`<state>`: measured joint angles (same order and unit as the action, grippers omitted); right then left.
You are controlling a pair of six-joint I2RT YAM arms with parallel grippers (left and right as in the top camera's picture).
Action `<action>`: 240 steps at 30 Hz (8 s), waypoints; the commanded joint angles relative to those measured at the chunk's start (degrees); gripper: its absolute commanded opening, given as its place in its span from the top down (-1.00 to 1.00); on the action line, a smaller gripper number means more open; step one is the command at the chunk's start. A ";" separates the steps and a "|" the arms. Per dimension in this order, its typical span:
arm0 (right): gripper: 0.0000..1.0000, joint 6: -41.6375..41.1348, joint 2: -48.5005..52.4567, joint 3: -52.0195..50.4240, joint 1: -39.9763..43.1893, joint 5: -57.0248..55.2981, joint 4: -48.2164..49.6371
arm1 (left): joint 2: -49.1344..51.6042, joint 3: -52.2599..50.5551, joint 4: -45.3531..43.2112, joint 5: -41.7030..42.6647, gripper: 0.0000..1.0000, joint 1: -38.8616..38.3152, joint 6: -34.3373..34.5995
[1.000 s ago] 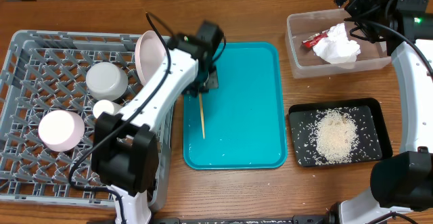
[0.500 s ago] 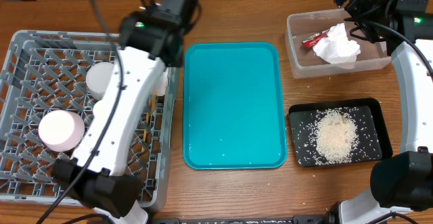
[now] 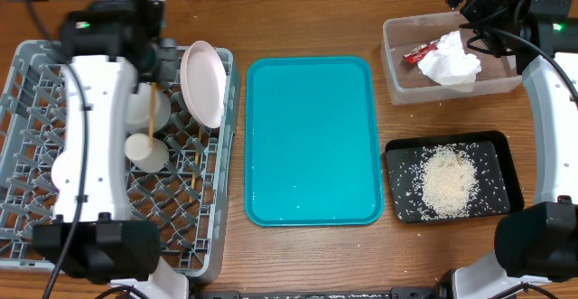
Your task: Sort waste into correct bins and load items into the dishwasher
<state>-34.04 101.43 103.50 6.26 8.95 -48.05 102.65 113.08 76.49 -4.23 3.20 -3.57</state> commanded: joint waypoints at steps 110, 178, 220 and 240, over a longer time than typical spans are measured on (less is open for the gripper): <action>-1.00 8.98 -10.03 0.76 -0.15 6.01 -17.44 | -2.75 6.21 9.73 -6.47 -1.00 18.75 49.90; -1.00 13.35 -73.05 -74.07 -14.45 -6.69 23.28 | -2.75 6.21 9.73 -6.47 -1.00 18.75 49.90; -1.00 28.92 -101.31 -103.03 -7.98 -8.92 43.21 | -2.75 6.21 9.73 -6.47 -1.00 18.75 49.90; -1.00 30.64 -101.13 -103.03 -8.02 -8.46 43.21 | -2.75 6.21 9.73 -6.45 -1.00 18.75 49.90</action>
<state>-4.01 0.73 1.06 -1.96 1.04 -5.13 99.68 118.61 86.17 -9.72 21.80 45.10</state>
